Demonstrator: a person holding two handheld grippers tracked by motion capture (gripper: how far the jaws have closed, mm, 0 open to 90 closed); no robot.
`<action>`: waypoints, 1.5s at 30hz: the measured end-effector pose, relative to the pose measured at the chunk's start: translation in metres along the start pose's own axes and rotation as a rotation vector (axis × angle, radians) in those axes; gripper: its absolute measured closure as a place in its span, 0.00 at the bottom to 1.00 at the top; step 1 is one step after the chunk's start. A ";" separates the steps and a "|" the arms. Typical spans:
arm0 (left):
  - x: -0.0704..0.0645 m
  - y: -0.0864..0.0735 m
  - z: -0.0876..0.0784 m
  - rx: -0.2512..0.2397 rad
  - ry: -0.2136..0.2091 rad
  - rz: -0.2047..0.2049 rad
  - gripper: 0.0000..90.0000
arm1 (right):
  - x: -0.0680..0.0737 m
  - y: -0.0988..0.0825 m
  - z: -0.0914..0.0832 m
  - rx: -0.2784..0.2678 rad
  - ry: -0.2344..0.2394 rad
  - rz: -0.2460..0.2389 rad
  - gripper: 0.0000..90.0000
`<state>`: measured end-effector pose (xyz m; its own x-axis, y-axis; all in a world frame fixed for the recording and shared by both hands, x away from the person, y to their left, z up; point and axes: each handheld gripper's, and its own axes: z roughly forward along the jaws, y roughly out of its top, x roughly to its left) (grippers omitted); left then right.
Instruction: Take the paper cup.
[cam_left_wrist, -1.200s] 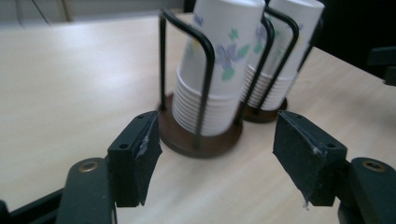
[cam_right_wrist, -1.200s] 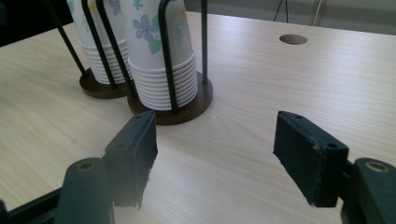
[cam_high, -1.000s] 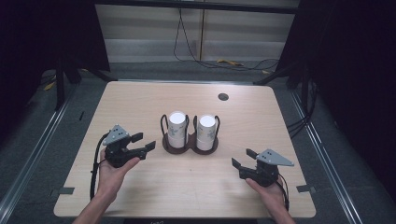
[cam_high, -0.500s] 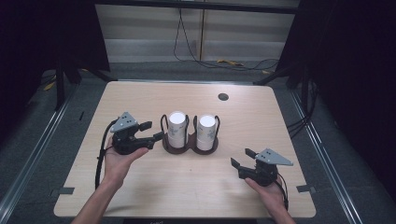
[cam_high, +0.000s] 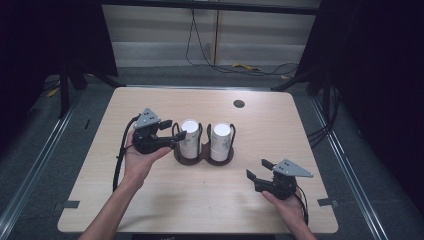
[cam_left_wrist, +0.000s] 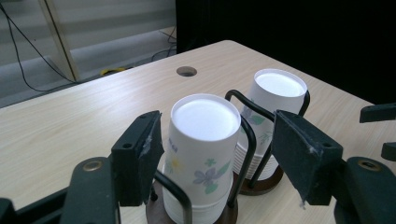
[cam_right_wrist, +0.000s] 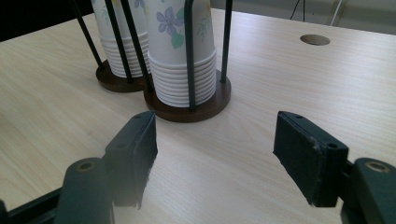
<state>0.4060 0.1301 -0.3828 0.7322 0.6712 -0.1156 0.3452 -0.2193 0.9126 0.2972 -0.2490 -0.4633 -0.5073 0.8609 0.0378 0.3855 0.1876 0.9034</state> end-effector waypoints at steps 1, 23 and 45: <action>-0.001 0.001 0.002 0.005 -0.001 -0.005 0.37 | 0.000 0.000 0.000 -0.001 0.000 0.000 0.34; 0.006 0.015 0.043 0.086 0.016 0.060 0.37 | 0.001 0.000 0.001 -0.001 0.029 -0.015 0.34; 0.008 0.011 0.061 0.169 -0.005 0.057 0.36 | 0.001 0.000 0.002 0.009 0.023 -0.014 0.33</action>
<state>0.4510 0.0899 -0.3973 0.7559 0.6512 -0.0679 0.3964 -0.3727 0.8390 0.2979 -0.2472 -0.4645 -0.5302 0.8471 0.0355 0.3855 0.2036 0.9000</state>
